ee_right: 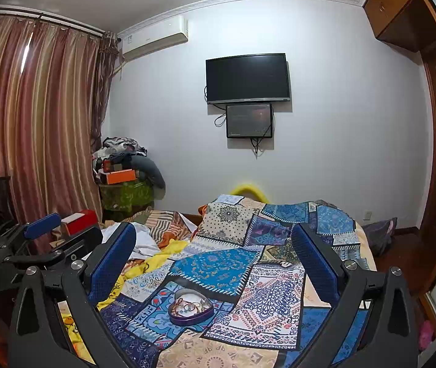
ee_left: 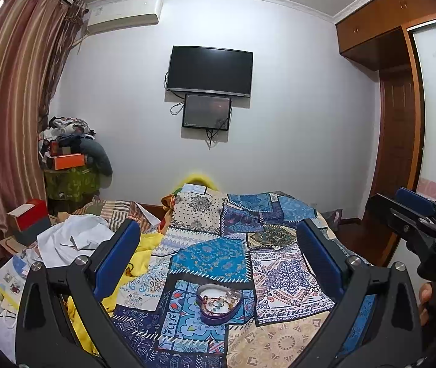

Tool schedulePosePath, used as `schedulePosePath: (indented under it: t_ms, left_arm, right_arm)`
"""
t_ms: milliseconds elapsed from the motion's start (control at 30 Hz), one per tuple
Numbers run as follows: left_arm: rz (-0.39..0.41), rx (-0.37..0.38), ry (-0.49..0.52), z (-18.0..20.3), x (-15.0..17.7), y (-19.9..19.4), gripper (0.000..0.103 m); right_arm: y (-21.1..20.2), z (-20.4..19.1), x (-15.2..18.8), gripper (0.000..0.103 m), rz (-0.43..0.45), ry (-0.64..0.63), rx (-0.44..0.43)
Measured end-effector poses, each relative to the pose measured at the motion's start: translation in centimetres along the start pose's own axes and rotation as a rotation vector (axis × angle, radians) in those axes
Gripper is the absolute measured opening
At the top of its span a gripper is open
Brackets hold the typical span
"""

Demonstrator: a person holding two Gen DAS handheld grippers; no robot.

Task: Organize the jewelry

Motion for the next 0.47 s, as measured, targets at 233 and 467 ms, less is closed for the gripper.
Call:
schedulePosePath:
  t_ms: [233,467]
  left_arm:
    - [0.003,-0.001,0.000,0.09,0.10,0.05,0.102]
    - [-0.003,-0.006,-0.011,-0.71,0.34,0.27,0.102]
  right_arm:
    - [0.04,0.00,0.11,0.101,-0.002,0.001,0.001]
    - [0.19,-0.17,0.41,0.101,-0.014,-0.001,0.001]
Point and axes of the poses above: each gripper's, at about its wrist camera, not at the fingertips, and y roughly the way its jaws point, z to its right, x to its underside, the point moved 7 cm from there along y, roughly the way its jaws point, and after that the axes turned 4 degrees about x, right-handed, at the moved point
